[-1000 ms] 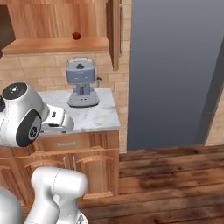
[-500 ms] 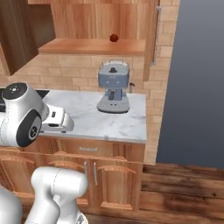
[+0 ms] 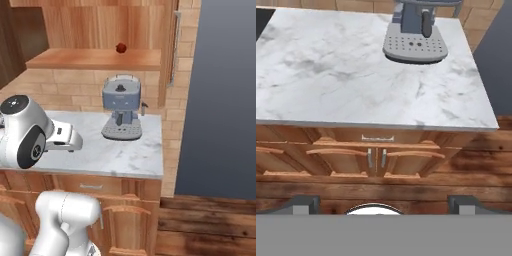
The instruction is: Pick the bell peppers from the cabinet and place them in one bowl. Pick the mushroom from the sink and place it in the other bowl.
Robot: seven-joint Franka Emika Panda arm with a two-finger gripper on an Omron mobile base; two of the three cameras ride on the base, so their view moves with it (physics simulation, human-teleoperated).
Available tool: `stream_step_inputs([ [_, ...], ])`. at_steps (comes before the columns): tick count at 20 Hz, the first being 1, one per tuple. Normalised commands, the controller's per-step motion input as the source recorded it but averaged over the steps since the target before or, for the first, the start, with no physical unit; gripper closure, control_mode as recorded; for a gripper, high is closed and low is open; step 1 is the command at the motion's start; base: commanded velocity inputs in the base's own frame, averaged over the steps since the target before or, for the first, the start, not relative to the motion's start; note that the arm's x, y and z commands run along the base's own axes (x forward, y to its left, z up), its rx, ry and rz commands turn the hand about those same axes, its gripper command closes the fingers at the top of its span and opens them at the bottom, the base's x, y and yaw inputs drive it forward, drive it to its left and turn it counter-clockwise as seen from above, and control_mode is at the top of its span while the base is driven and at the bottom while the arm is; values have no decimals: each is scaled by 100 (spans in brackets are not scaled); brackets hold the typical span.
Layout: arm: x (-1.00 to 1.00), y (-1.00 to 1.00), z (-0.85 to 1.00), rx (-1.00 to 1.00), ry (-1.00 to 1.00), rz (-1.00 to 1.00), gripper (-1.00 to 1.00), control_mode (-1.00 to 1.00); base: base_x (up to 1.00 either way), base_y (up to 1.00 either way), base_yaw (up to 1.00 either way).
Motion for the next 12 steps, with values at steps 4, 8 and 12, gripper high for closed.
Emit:
stream_step_inputs([
  [4,0,0,0,0,0,0,-100,100,61,0,-25],
  [8,0,0,0,0,0,0,-100,100,58,10,-21],
  [12,0,0,0,0,0,0,-100,100,51,2,-11],
])
